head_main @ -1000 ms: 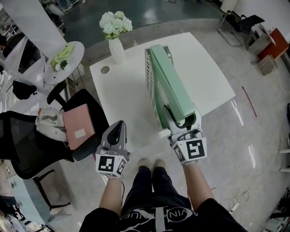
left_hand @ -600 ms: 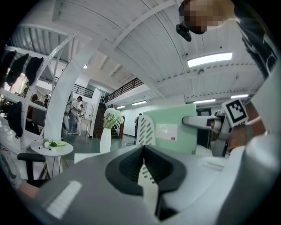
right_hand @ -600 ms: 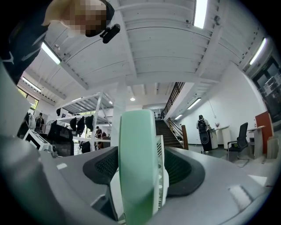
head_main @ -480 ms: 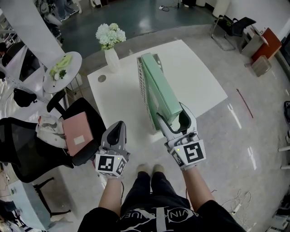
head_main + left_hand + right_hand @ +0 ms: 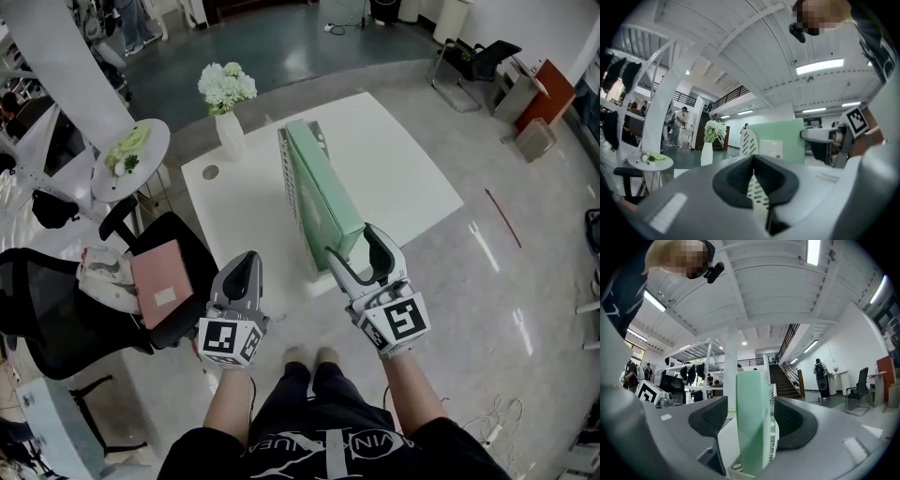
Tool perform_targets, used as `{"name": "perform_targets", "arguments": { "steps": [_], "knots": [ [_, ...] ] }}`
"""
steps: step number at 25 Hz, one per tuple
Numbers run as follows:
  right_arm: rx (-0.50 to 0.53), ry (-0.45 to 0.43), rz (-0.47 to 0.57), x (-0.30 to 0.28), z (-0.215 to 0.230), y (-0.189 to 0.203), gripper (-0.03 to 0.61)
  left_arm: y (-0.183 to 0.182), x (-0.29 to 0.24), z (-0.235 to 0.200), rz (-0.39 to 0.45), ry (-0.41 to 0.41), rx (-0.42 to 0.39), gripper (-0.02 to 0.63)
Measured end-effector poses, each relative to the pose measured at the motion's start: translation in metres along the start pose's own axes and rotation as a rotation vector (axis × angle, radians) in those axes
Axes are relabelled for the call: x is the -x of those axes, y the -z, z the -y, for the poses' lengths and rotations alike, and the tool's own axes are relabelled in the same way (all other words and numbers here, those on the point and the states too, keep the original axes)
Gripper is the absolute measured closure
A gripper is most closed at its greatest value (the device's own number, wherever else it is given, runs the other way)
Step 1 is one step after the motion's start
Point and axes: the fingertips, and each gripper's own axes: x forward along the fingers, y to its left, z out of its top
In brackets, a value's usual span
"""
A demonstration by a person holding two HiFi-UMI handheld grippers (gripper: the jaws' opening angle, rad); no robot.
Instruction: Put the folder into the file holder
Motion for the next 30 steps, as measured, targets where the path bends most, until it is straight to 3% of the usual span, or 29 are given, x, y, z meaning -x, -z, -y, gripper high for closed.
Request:
{"name": "perform_targets", "arguments": {
  "steps": [12,19,30],
  "knots": [
    [0.021,0.001,-0.005,0.022,0.008,-0.009,0.322,-0.013,0.003,0.005,0.021,-0.016,-0.004,0.614],
    [0.035,0.034,-0.002,0.038,0.021,-0.013,0.435,-0.019,0.001,0.012,0.035,-0.014,-0.008,0.614],
    [0.024,0.126,-0.069,0.057,0.055,-0.006,0.526,-0.03,0.002,0.013,0.041,-0.03,-0.026,0.614]
  ]
}}
